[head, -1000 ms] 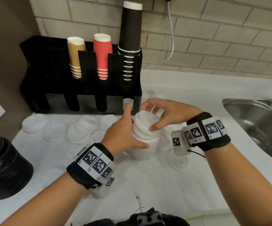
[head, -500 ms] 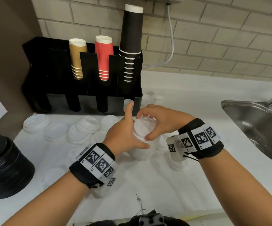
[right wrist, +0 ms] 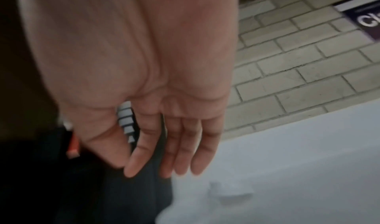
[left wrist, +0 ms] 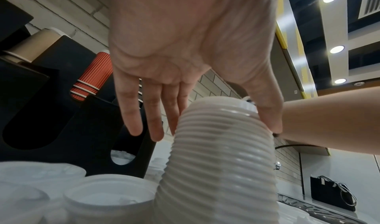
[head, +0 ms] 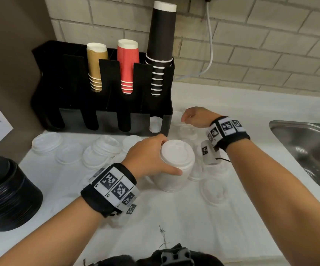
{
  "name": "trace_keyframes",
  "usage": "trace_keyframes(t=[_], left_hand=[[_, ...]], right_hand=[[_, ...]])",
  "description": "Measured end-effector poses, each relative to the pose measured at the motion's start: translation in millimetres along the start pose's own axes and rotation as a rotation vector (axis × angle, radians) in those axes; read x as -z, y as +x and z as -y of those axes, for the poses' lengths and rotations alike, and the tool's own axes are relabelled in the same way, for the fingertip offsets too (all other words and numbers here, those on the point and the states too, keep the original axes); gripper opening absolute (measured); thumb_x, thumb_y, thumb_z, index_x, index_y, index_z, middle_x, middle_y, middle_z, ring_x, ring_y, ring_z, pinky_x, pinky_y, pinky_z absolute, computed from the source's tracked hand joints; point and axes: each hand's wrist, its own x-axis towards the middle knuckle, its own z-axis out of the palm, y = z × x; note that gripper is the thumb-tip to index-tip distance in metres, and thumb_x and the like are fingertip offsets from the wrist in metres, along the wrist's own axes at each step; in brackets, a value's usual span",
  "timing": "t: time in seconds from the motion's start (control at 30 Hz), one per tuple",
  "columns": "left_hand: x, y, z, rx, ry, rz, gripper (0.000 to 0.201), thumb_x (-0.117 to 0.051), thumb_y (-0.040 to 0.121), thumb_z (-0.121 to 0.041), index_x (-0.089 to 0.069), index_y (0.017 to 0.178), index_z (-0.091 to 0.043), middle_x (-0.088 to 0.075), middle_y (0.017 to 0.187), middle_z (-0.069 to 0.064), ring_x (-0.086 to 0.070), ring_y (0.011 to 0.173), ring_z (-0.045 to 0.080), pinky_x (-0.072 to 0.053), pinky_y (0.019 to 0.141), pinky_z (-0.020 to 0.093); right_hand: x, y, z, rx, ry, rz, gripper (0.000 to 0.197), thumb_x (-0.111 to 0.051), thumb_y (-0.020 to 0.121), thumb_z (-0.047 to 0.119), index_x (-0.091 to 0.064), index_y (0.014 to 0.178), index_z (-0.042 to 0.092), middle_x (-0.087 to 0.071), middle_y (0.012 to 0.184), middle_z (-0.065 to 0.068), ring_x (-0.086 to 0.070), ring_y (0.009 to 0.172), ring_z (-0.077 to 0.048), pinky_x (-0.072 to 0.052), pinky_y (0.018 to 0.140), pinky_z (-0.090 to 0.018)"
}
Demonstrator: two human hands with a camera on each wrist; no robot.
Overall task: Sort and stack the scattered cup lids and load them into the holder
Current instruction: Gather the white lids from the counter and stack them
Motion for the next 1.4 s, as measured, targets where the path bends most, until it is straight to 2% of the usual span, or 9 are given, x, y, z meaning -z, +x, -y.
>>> trace_keyframes(t=[0.3,0.43,0.53,0.7,0.87,0.97,1.07,1.23,1.4], left_hand=[[-0.3,0.5,0.3,0.012,0.014,0.009,0.081,-0.084,0.048,-0.063,-0.051,0.115,-0.034,-0.058,0.111,-0.019,-0.056,0.101,0.008,-0.05,0.086,0.032],[-1.1,-0.6,0.5,0.011,0.005,0.004,0.08,-0.085,0.049,-0.062,-0.051,0.116,-0.035,-0.058,0.112,-0.02,-0.056,0.102,0.007,-0.05,0.086,0.032],[-1.2,-0.6,0.3,0.01,0.004,-0.001,0.08,-0.085,0.049,-0.061,-0.051,0.116,-0.034,-0.058,0.112,-0.019,-0.056,0.103,0.008,-0.05,0.087,0.033],[-2.9,-0.6,-0.2,0.016,-0.006,-0.006,0.081,-0.086,0.051,-0.058,-0.05,0.119,-0.033,-0.057,0.115,-0.016,-0.056,0.105,0.01,-0.05,0.089,0.036],[-7.9,-1.2,0.6,0.025,-0.054,-0.006,0.08,-0.086,0.054,-0.053,-0.048,0.122,-0.033,-0.056,0.119,-0.014,-0.054,0.107,0.012,-0.05,0.09,0.037],[-11.6,-3.1,0.1,0.02,-0.073,-0.02,0.078,-0.084,0.057,-0.051,-0.048,0.123,-0.032,-0.055,0.119,-0.013,-0.054,0.106,0.013,-0.05,0.089,0.037],[-12.7,-4.4,-0.3,0.007,-0.072,-0.03,0.078,-0.084,0.058,-0.051,-0.049,0.124,-0.03,-0.054,0.119,-0.011,-0.054,0.106,0.013,-0.05,0.089,0.037],[-11.8,-5.3,-0.9,-0.034,-0.083,-0.04,0.073,-0.085,0.059,-0.045,-0.054,0.122,-0.027,-0.048,0.118,-0.006,-0.052,0.103,0.014,-0.044,0.083,0.031],[-16.4,-5.6,1.2,-0.058,-0.137,-0.083,0.074,-0.087,0.058,-0.044,-0.053,0.122,-0.025,-0.05,0.115,-0.009,-0.051,0.103,0.011,-0.04,0.082,0.026]], right_hand=[[-42.9,61.6,-6.0,-0.123,-0.338,0.192,0.046,-0.035,0.1,0.038,-0.045,0.142,0.022,-0.042,0.149,-0.005,-0.041,0.134,-0.029,-0.029,0.113,-0.039],[-43.6,58.5,-16.4,-0.097,-0.265,0.169,0.044,-0.041,0.099,0.023,-0.046,0.142,0.017,-0.042,0.148,-0.006,-0.043,0.132,-0.027,-0.032,0.111,-0.036],[-29.9,46.8,-21.9,-0.036,-0.03,-0.017,0.044,-0.059,0.092,0.016,-0.054,0.135,0.014,-0.044,0.145,-0.008,-0.041,0.133,-0.026,-0.029,0.108,-0.029],[-3.2,13.7,-26.6,-0.022,0.361,-0.374,0.035,-0.07,0.085,0.014,-0.056,0.117,0.008,-0.055,0.12,-0.012,-0.055,0.11,-0.032,-0.044,0.092,-0.033],[-1.8,-43.4,-15.4,0.015,0.726,-0.648,0.026,-0.068,0.085,0.01,-0.045,0.092,0.019,-0.048,0.094,0.006,-0.05,0.091,-0.022,-0.047,0.081,-0.039],[-10.9,-82.5,-5.1,0.065,0.985,-0.586,0.028,-0.059,0.089,0.005,-0.048,0.098,0.029,-0.054,0.101,-0.002,-0.057,0.087,-0.018,-0.049,0.071,-0.032],[-24.5,-112.6,3.5,0.105,1.232,-0.42,0.027,-0.05,0.092,-0.002,-0.056,0.103,0.021,-0.062,0.093,-0.001,-0.064,0.074,-0.008,-0.05,0.061,-0.02],[-51.5,-129.1,13.1,0.015,1.151,-0.337,0.024,-0.046,0.095,0.001,-0.062,0.102,0.019,-0.064,0.091,-0.005,-0.061,0.075,-0.013,-0.048,0.065,-0.021],[-73.8,-132.2,22.9,-0.037,0.877,-0.379,0.03,-0.056,0.093,0.013,-0.059,0.121,0.024,-0.058,0.115,-0.002,-0.057,0.105,-0.018,-0.047,0.085,-0.025]])
